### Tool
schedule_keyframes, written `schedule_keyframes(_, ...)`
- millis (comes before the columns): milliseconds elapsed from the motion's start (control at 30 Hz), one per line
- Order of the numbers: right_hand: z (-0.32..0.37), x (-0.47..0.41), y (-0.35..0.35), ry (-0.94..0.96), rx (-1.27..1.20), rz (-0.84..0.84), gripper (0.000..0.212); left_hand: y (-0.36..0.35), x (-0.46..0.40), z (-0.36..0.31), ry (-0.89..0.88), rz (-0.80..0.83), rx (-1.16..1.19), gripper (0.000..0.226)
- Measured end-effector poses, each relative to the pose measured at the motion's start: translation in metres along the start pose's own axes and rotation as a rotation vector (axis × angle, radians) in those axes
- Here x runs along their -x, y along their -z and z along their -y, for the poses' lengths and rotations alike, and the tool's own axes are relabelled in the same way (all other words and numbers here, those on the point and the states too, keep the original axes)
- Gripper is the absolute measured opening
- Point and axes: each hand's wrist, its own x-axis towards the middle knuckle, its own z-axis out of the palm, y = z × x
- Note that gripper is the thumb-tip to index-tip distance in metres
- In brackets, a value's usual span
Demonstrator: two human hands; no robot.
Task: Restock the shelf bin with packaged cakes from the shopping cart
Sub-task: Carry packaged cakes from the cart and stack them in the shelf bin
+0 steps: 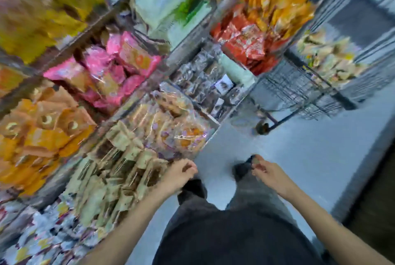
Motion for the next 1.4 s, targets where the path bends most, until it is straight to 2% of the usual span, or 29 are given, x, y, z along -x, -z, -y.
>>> schedule_keyframes(133, -0.068, 0.005, 0.05, -0.109, 0.071, 0.03, 0.019, -0.036, -0.039, -0.05, 0.089, 0.065, -0.061, 0.022)
schedule_keyframes(267, -0.121, -0.001, 0.115, -0.176, 0.063, 0.066, 0.021, -0.087, -0.081, -0.11, 0.231, 0.004, 0.081, 0.018)
schedule_keyframes(400, -0.159, -0.008, 0.19, -0.156, 0.069, 0.002, 0.014, -0.139, -0.102, -0.182, 0.21, -0.004, 0.212, 0.018)
schedule_keyframes(533, -0.175, -0.019, 0.245, -0.183, -0.122, -0.155, 0.019, -0.175, -0.111, -0.246, 0.155, 0.084, 0.186, 0.021)
schedule_keyframes(633, -0.168, -0.03, 0.27, -0.167, -0.288, -0.251, 0.018, -0.181, -0.132, -0.288, 0.033, 0.118, 0.102, 0.016)
schedule_keyframes(767, -0.152, -0.051, 0.294, -0.137, -0.419, -0.272, 0.02, -0.175, -0.187, -0.343, -0.15, 0.08, -0.041, 0.016)
schedule_keyframes(933, -0.142, -0.097, 0.331, -0.147, -0.478, -0.319, 0.018, -0.184, -0.295, -0.406, -0.214, 0.183, -0.196, 0.02)
schedule_keyframes(1067, -0.142, -0.143, 0.364, -0.253, -0.571, -0.332, 0.022, -0.2, -0.393, -0.444, -0.216, 0.403, -0.616, 0.013)
schedule_keyframes(1133, -0.145, -0.165, 0.379, -0.289, -0.591, -0.318, 0.022, -0.205, -0.437, -0.459, -0.214, 0.46, -0.788, 0.015)
schedule_keyframes(1200, -0.151, -0.187, 0.391, -0.304, -0.627, -0.305, 0.019, -0.211, -0.477, -0.472, -0.239, 0.421, -0.899, 0.015)
schedule_keyframes(1300, -0.165, -0.218, 0.401, -0.36, -0.673, -0.297, 0.019, -0.223, -0.53, -0.492, -0.331, 0.215, -0.957, 0.018)
schedule_keyframes(1400, -0.18, -0.246, 0.405, -0.388, -0.683, -0.285, 0.021, -0.242, -0.579, -0.516, -0.449, 0.055, -1.0, 0.036)
